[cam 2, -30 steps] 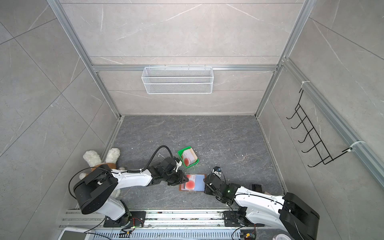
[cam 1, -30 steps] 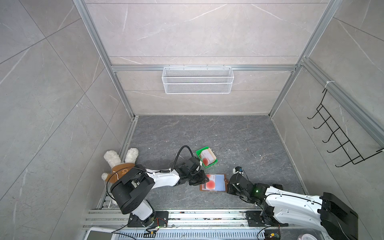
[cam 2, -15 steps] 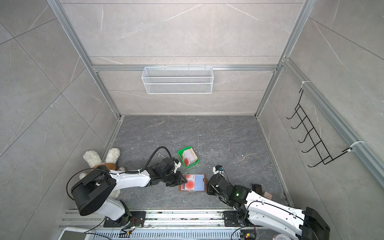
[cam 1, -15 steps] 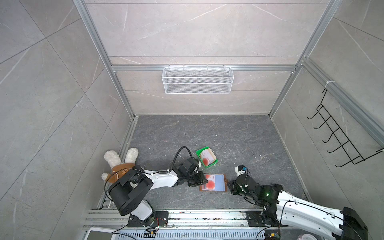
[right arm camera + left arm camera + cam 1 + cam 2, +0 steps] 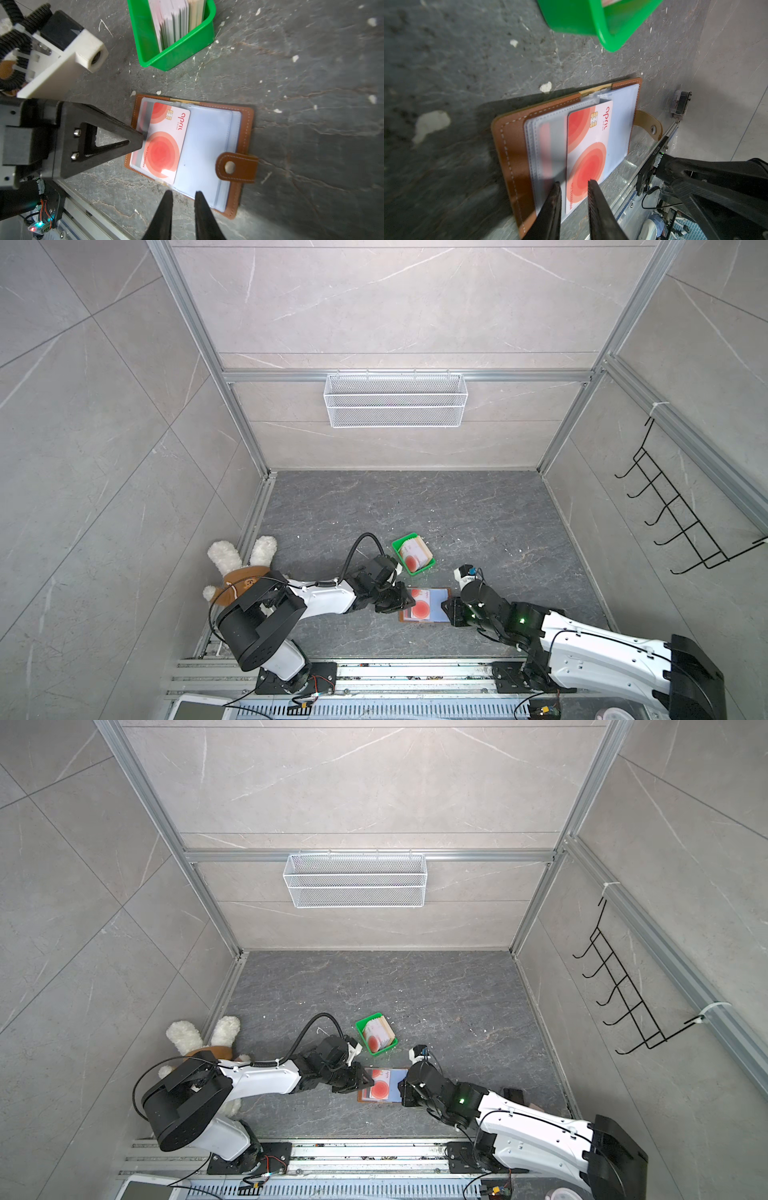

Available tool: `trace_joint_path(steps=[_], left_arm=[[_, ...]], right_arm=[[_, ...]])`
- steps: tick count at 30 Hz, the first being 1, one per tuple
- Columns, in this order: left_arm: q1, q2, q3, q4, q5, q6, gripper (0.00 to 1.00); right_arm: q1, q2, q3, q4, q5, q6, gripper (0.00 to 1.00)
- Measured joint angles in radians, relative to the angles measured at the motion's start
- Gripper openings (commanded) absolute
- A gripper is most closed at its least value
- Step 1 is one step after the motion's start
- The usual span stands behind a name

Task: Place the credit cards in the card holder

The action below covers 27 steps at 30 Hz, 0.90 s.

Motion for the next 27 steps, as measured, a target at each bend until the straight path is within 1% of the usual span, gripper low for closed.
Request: trace_joint_path(steps=[6,11,20,27], left_arm=[[0.010,0.000,-0.016,0.029,0.023,0.000,0.25],[0.011,-0.008,-0.040,0.057,0.033,-0.001,0.24],[0.011,-0.019,-0.068,0.094,0.036,-0.013,0.23],[0.011,-0.018,-0.082,0.125,0.037,-0.020,0.22]], right_arm=[[0.005,0.151,0.040,0.071,-0.015,-0.006,0.21],[0.005,0.232,0.042,0.104,-0.015,0.007,0.19],[0.005,0.290,0.042,0.115,-0.010,0.058,0.17],[0.005,0.309,0.041,0.145,-0.012,0.070,0.15]])
